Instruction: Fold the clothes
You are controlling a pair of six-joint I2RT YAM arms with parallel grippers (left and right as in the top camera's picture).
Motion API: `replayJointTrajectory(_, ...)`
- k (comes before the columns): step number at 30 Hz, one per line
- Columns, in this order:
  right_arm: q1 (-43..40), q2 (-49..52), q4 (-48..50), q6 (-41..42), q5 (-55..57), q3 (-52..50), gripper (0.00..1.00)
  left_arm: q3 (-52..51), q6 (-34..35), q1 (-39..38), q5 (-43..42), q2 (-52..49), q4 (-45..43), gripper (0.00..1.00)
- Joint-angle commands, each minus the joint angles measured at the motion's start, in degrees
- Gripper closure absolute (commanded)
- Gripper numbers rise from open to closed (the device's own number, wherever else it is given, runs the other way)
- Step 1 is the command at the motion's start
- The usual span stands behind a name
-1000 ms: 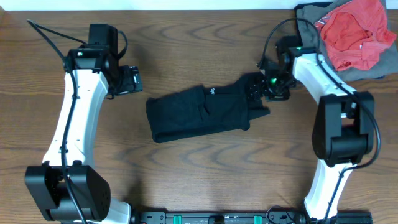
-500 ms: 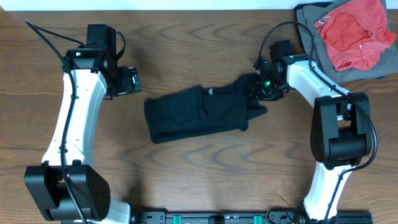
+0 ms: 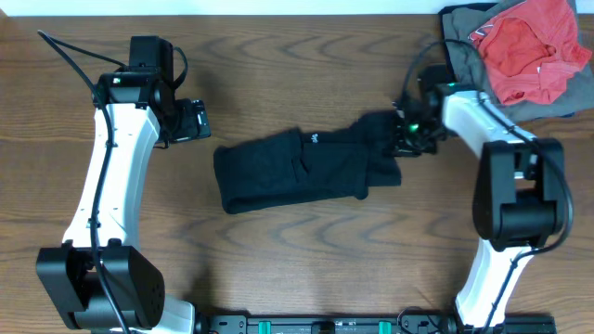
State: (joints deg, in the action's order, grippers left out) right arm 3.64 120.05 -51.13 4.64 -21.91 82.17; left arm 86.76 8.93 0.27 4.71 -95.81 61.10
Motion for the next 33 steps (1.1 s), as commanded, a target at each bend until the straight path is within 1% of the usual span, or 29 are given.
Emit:
replayJointTrajectory(1, -4.2, -6.8, -3.5, -4.3, 1.1, 4.0, 0.99, 0.7, -0.8, 0.2, 0.5, 0.1, 0.1, 0.02)
replayJointTrajectory(4, -6.1, -10.9, -9.0, -6.9, 1.1, 6.6, 0.99, 0.7, -0.8, 0.2, 0.5, 0.1, 0.1, 0.02)
replayJointTrajectory(8, -5.7, -15.7, -14.6, -8.9, 1.1, 9.4, 0.99, 0.7, -0.8, 0.2, 0.5, 0.1, -0.3, 0.02)
replayJointTrajectory(12, -1.9, -19.4, -15.8, -8.6, 0.7, 10.9, 0.99, 0.7, -0.8, 0.2, 0.5, 0.1, -0.5, 0.02)
replayJointTrajectory(15, 3.1, -20.1, -13.9, -5.9, 0.7, 11.1, 0.99, 0.7, -0.8, 0.2, 0.5, 0.1, -0.5, 0.02)
replayJointTrajectory(20, 13.8, -18.0, -7.9, -1.9, 0.9, 11.1, 0.99, 0.7, -0.8, 0.2, 0.5, 0.1, -0.5, 0.02)
replayJointTrajectory(25, 22.3, -12.9, -2.9, 1.7, 0.9, 11.0, 0.99, 0.7, -0.8, 0.2, 0.5, 0.1, -0.5, 0.02)
replayJointTrajectory(33, 31.9, -4.7, 0.0, 2.6, -3.0, 11.0, 0.98, 0.7, -0.8, 0.2, 0.5, -0.1, -1.0, 0.02)
